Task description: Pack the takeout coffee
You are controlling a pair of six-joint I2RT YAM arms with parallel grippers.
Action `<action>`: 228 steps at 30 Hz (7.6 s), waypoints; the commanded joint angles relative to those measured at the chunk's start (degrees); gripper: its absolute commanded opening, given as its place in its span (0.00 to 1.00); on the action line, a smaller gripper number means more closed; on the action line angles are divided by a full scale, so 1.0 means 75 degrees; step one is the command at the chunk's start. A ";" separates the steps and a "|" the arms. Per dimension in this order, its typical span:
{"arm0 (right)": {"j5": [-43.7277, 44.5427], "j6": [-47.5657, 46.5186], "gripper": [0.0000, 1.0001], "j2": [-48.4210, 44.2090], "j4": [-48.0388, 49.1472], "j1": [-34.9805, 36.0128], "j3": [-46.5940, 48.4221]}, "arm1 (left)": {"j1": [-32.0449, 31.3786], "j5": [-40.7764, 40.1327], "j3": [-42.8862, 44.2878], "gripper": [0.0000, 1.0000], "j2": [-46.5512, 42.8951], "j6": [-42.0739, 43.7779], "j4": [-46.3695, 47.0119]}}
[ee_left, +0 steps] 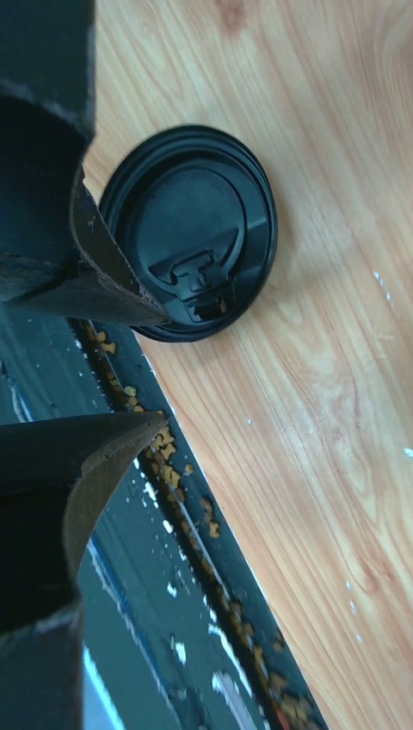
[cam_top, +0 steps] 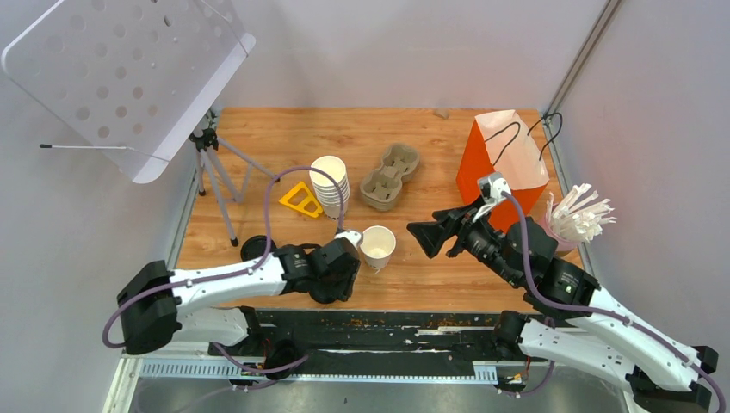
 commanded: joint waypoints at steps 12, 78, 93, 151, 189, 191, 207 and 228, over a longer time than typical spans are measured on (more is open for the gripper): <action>0.0624 0.0038 0.77 -0.0797 -0.0661 0.0042 0.0472 | -0.0614 -0.1313 0.0056 0.42 0.1558 0.0357 0.1183; -0.4407 -0.5220 0.98 -0.0189 0.5113 0.0148 -0.2317 | -0.0616 0.1501 0.1475 0.00 -0.3275 -0.2092 0.4609; -0.4235 -0.5009 0.92 -0.0172 0.5368 0.0159 -0.2425 | -0.0613 0.1583 0.1307 0.00 -0.3187 -0.2377 0.5128; -0.4305 -0.5177 0.85 -0.0353 0.4818 0.0154 -0.2339 | -0.0613 0.1533 0.1255 0.14 -0.3188 -0.2310 0.4824; -0.1442 -0.1390 0.75 -0.1316 -0.0250 0.0154 -0.1167 | -0.0637 -0.0762 0.0419 0.38 -0.0762 -0.1506 -0.1554; -0.1395 -0.1461 0.75 -0.1445 -0.0277 0.0159 -0.1144 | -0.0636 -0.0533 0.0075 0.38 -0.0698 -0.1594 -0.1435; -0.1457 -0.1583 0.75 -0.1409 -0.0047 0.0153 -0.1230 | -0.0660 0.0421 -0.1564 0.41 -0.1126 -0.2039 0.0110; -0.1499 -0.0790 0.76 -0.1132 -0.0063 0.0158 -0.1042 | -0.0671 0.0157 -0.1469 0.00 -0.1214 -0.1816 0.0008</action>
